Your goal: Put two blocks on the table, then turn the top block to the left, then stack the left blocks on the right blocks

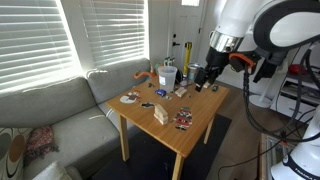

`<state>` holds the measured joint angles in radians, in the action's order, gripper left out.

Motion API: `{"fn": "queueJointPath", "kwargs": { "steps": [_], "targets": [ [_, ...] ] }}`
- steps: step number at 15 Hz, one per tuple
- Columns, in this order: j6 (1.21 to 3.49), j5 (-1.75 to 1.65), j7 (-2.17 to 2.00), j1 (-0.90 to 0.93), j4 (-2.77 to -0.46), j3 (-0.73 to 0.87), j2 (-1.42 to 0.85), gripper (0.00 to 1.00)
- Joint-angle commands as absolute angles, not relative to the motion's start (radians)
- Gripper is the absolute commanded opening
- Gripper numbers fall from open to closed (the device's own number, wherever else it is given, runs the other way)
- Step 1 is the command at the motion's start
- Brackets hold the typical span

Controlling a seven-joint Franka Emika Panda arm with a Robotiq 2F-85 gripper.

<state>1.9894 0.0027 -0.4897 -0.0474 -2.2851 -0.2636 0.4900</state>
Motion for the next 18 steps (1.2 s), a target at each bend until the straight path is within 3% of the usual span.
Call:
{"fn": "queueJointPath", "kwargs": {
  "steps": [1, 7, 18],
  "targets": [
    [1.985, -0.009, -0.499, -0.022, -2.263, -0.241, 0.463, 1.0],
    [1.988, 0.012, -0.485, -0.007, -2.274, -0.231, 0.463, 1.0],
    [2.232, 0.124, -0.512, 0.05, -2.227, -0.238, 0.272, 1.0]
  ]
}}
